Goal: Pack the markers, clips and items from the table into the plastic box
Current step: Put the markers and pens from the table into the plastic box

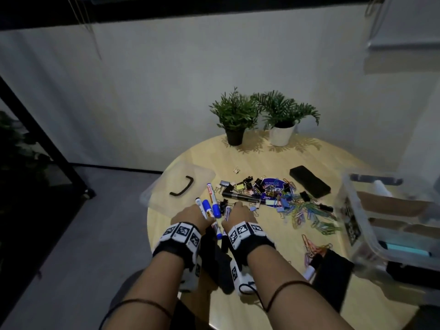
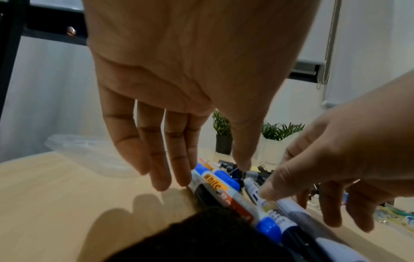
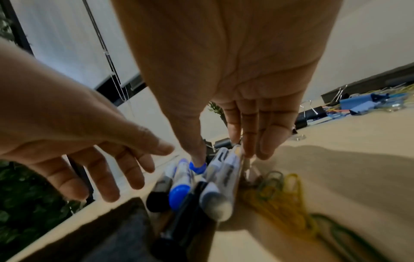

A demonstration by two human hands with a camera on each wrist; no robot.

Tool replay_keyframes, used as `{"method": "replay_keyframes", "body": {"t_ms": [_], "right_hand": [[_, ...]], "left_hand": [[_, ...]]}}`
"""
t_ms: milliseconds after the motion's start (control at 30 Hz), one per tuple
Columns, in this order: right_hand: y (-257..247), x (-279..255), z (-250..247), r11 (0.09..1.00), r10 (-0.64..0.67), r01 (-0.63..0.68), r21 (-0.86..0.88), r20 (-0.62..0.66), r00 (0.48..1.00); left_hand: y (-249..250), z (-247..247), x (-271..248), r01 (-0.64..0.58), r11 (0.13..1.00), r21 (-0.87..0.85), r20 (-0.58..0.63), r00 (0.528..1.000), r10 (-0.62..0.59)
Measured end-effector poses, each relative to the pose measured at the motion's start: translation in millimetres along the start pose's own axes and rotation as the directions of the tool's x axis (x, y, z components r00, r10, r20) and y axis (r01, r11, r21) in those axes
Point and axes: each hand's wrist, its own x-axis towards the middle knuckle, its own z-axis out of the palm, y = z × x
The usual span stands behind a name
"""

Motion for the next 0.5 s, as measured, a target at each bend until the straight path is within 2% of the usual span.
{"method": "replay_keyframes", "body": {"t_ms": [133, 233, 300, 367, 500], "right_hand": [[5, 6, 1, 0.996, 0.057, -0.061, 0.059, 0.068, 0.996], [8, 9, -2, 0.995, 0.075, -0.082, 0.059, 0.104, 0.992], [7, 11, -2, 0.996, 0.08, -0.084, 0.028, 0.109, 0.991], [6, 11, 0, 0.997, 0.063, -0.067, 0.034, 0.099, 0.993], [10, 6, -3, 1.0, 0.015, -0.015, 0.002, 0.103, 0.995]], "left_hand": [[3, 19, 34, 0.036, 0.999, -0.023, 0.019, 0.999, -0.035], [4, 25, 42, 0.038, 0.999, 0.011, 0.049, 0.998, -0.038], [4, 31, 47, 0.006, 1.0, 0.023, 0.067, 0.998, -0.008], [4, 35, 48, -0.027, 0.999, 0.032, 0.034, 0.999, 0.026], [4, 36, 53, 0.022, 1.0, -0.006, 0.055, 0.998, -0.021]]}}
